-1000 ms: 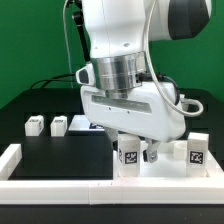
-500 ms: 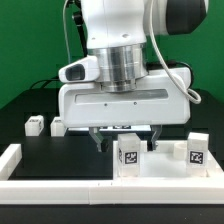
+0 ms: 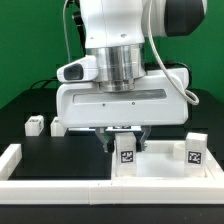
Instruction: Assemble square table
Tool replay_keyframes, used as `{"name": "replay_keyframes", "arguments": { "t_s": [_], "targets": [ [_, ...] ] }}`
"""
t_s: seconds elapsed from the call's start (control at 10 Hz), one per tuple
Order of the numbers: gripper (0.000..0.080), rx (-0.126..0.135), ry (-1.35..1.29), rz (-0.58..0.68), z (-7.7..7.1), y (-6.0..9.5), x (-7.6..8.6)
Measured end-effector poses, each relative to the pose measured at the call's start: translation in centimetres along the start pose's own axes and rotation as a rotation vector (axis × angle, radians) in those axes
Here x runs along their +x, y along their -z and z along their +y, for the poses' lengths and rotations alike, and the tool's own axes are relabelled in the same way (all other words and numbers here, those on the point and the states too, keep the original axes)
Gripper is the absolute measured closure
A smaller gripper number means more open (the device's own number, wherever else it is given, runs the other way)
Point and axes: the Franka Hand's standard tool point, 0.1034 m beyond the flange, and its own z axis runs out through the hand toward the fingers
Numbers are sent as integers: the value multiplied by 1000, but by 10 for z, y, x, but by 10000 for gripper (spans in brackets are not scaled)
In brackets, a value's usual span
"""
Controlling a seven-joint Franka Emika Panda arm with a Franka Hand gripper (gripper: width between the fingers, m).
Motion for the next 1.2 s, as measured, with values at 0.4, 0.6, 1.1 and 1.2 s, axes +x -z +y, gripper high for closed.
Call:
{"name": "replay_keyframes", "arguments": {
  "t_s": [0.4, 0.6, 1.1, 1.2],
  "targets": [
    [510, 2, -280, -1, 0, 0, 0],
    [510, -4, -509, -14, 2, -1, 2],
    [509, 11, -1263, -80, 2, 0, 1],
    [509, 15, -1377, -78, 2, 0, 1]
  ]
}}
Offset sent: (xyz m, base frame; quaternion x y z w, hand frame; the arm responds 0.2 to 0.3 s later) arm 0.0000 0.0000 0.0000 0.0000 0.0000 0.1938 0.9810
